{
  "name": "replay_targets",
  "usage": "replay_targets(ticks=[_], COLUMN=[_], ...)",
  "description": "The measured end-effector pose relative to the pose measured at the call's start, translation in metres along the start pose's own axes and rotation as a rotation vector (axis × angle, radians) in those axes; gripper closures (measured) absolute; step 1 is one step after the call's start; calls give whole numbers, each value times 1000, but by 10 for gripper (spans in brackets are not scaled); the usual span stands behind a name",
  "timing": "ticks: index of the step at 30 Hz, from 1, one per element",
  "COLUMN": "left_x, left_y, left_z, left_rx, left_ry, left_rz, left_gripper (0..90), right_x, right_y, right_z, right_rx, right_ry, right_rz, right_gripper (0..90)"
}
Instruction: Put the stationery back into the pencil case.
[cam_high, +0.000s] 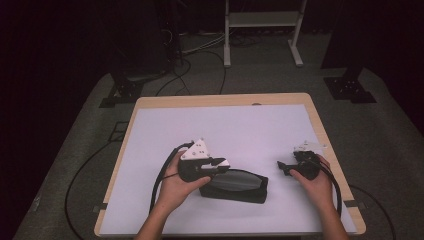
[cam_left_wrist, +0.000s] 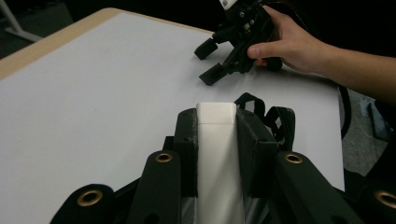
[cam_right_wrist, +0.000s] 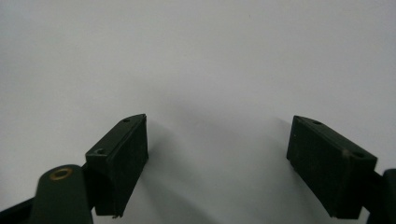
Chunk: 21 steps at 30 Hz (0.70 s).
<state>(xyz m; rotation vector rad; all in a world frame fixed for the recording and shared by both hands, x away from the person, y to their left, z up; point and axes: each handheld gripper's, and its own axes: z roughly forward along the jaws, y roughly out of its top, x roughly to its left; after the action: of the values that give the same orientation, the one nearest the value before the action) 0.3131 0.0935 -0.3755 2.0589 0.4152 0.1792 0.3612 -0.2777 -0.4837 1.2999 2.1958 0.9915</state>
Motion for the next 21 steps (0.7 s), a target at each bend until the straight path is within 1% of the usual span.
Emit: replay_targets(ticks=[4,7,10,17,21], left_x=[0,0,1,0,0], left_y=[-2,-4,-4,-8,-9], left_z=[8,16,22,35,38], left_rx=[14,29,33,67,66], left_ry=[-32,-45,-55,-79,-80], left_rz=[-3,-3,-6,4,4], left_gripper=[712,712,712,712,709], right_x=[0,0,0,0,0], right_y=[0,0,0,0,0], right_z=[0,0,0,0,0], right_rx=[0,0,0,0,0], right_ry=[0,0,0,0,0], right_rz=[1,1,1,1,0], right_gripper=[192,191,192,192,192])
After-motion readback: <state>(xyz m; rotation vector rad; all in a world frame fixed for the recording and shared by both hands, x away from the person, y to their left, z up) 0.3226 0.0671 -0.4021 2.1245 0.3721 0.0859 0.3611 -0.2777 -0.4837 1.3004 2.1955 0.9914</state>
